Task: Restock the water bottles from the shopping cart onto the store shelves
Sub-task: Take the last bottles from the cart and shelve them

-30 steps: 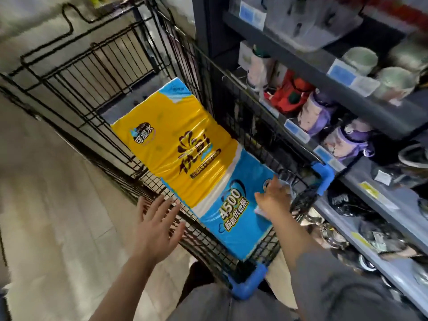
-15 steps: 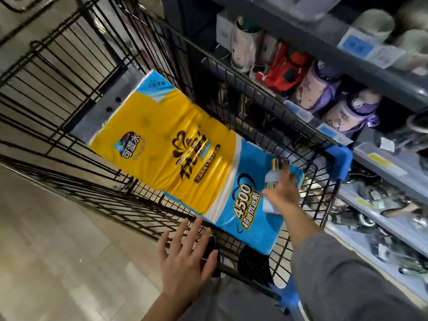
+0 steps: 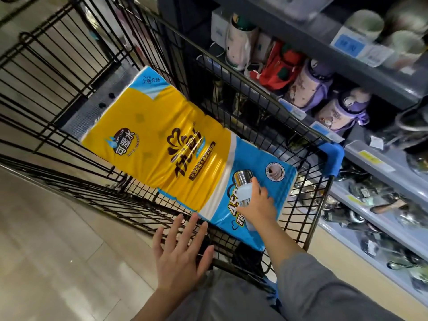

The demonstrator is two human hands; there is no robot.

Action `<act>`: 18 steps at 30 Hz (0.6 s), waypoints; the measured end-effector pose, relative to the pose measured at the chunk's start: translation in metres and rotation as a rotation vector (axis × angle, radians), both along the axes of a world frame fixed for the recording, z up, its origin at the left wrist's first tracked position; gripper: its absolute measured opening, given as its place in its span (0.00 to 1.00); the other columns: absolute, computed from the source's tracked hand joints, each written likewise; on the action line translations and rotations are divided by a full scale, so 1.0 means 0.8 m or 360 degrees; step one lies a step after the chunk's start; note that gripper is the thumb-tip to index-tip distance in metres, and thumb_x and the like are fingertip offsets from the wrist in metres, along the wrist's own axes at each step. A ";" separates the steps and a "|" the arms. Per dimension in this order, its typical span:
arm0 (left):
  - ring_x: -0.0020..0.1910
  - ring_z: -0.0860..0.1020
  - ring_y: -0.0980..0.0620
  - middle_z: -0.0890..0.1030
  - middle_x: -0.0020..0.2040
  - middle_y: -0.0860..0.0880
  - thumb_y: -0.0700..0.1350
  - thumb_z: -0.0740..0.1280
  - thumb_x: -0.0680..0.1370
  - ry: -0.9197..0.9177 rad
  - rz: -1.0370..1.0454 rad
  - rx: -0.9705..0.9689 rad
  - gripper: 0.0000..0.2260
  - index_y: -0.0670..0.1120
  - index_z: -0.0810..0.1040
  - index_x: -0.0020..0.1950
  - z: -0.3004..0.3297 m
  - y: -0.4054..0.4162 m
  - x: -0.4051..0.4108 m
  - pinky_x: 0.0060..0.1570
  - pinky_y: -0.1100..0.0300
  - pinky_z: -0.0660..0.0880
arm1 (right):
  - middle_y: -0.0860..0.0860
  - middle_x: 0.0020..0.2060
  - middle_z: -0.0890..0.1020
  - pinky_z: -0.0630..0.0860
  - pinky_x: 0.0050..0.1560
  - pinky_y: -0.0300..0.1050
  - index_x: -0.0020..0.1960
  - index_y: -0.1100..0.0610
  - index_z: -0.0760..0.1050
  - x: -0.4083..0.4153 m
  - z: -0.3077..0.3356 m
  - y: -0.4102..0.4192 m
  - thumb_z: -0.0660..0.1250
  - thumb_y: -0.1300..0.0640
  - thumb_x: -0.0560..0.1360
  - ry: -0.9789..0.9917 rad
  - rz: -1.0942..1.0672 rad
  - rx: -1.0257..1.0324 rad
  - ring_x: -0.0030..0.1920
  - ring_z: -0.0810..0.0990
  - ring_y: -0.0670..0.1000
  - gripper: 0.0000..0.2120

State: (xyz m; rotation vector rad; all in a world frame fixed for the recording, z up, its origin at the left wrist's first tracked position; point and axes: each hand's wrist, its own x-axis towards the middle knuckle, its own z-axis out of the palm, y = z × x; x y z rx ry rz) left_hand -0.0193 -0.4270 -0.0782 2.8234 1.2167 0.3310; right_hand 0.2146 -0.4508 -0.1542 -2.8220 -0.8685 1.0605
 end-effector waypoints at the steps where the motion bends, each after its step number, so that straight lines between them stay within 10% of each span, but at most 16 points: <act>1: 0.67 0.69 0.46 0.76 0.66 0.50 0.61 0.52 0.79 -0.0003 0.0000 0.0007 0.23 0.53 0.82 0.58 0.000 0.000 0.000 0.67 0.42 0.57 | 0.56 0.73 0.56 0.73 0.59 0.59 0.77 0.45 0.40 -0.002 0.001 0.002 0.73 0.43 0.69 -0.0028 -0.0028 -0.0036 0.67 0.63 0.63 0.51; 18: 0.68 0.70 0.46 0.75 0.67 0.51 0.65 0.57 0.75 -0.0052 -0.0058 0.0050 0.25 0.53 0.79 0.63 -0.008 -0.001 -0.006 0.66 0.39 0.60 | 0.54 0.65 0.68 0.74 0.55 0.54 0.73 0.47 0.53 0.004 0.024 -0.014 0.74 0.50 0.66 0.0017 -0.0079 0.0205 0.61 0.70 0.59 0.43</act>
